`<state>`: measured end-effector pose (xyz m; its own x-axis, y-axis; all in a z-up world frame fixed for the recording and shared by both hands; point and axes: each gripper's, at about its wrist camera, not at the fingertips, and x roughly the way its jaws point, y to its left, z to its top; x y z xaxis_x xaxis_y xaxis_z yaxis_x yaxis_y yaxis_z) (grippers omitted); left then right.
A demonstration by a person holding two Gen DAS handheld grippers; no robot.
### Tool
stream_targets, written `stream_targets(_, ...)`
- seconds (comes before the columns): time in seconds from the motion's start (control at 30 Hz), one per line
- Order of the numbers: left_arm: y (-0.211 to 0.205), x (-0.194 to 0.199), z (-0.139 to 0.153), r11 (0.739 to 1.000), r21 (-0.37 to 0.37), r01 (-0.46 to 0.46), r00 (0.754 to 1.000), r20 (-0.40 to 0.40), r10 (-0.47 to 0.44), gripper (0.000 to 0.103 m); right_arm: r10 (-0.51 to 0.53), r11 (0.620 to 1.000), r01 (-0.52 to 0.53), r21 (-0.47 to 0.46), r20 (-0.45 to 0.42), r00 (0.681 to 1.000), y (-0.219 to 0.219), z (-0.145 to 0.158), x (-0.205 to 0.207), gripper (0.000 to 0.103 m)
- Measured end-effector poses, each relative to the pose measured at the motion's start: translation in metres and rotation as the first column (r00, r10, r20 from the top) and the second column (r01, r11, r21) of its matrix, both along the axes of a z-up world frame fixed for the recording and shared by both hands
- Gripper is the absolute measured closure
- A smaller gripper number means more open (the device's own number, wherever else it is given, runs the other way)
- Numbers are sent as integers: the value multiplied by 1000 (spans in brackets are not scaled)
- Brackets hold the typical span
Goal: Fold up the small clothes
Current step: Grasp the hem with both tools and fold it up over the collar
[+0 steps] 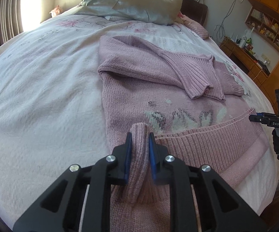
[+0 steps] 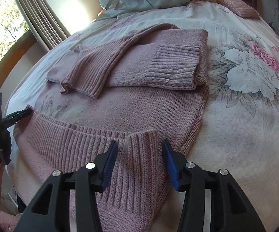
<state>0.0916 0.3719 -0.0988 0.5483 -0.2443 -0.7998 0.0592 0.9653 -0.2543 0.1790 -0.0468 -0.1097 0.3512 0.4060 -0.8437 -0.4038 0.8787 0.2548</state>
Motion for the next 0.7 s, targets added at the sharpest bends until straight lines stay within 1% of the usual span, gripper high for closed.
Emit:
stream_targets(0.07, -1, 3, -6, 1000, 15, -3, 1000, -14, 3, 83, 19, 1000, -19, 12, 4, 1000, 2, 0, -3, 69)
stream_targets(0.1, -1, 3, -7, 1000, 14, -3, 1000, -14, 3, 83, 30, 999, -30, 21, 8, 1000, 2, 1, -6, 73)
stream_targets(0.13, -1, 2, -7, 1000, 15, -3, 1000, -9, 3, 84, 46, 998, -46, 31, 11, 999, 3, 2, -9, 83)
stream_targets(0.17, -1, 0, -6, 1000, 11, -2, 1000, -5, 2, 85, 60, 997, -61, 43, 17, 998, 3, 3, -13, 89)
stream_targets(0.23, 3, -4, -3, 1000, -13, -12, 1000, 3, 12, 89, 60, 996, -62, 61, 28, 998, 0, 7, -19, 91)
stream_targets(0.3, 6, -10, 3, 999, -36, -22, 1000, 21, 23, 91, 49, 994, -52, 93, 39, 998, -7, 15, -26, 92)
stream_targets(0.4, 10, -23, 20, 998, -64, -25, 997, 69, 29, 91, 37, 988, -46, 149, 62, 997, -14, 29, -38, 93)
stream_targets(0.5, 12, -39, 38, 995, -99, -14, 993, 116, 26, 91, 30, 982, -46, 181, 89, 996, -21, 45, -52, 93)
stream_targets(0.6, 10, -56, 57, 996, -89, 13, 985, 171, 3, 92, 27, 974, -53, 219, 119, 993, -28, 61, -66, 93)
stream_targets(0.7, 7, -68, 74, 996, -79, 32, 977, 212, -14, 92, 21, 970, -56, 237, 147, 989, -33, 74, -78, 93)
